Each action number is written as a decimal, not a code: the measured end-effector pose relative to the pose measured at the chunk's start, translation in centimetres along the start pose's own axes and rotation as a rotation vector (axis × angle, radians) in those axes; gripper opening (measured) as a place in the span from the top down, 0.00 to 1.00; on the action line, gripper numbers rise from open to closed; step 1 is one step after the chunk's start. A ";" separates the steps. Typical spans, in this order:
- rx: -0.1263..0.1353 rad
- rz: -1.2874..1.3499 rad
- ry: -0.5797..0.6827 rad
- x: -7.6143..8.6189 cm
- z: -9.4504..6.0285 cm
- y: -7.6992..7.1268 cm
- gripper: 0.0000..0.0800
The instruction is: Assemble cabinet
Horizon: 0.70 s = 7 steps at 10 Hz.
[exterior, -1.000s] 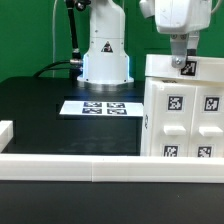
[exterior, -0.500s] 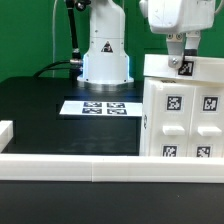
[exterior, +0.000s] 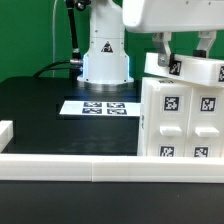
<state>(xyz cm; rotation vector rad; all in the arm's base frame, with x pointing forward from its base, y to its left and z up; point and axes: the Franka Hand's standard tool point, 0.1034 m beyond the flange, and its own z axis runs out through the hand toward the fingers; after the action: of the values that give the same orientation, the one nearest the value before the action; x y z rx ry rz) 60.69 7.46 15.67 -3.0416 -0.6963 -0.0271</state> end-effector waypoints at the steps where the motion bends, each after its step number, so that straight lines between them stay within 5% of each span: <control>1: 0.008 0.149 0.020 -0.1 0.1 -0.1 0.30; 7: 0.040 0.949 0.090 0.2 0.2 -0.9 0.30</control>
Offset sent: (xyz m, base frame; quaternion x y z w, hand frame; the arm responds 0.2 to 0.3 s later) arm -0.0110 0.0034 -0.0047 0.0023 0.0229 0.3505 0.9363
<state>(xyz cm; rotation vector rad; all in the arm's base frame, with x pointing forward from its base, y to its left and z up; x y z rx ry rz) 60.54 8.36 15.46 -2.9603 0.7570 -0.1256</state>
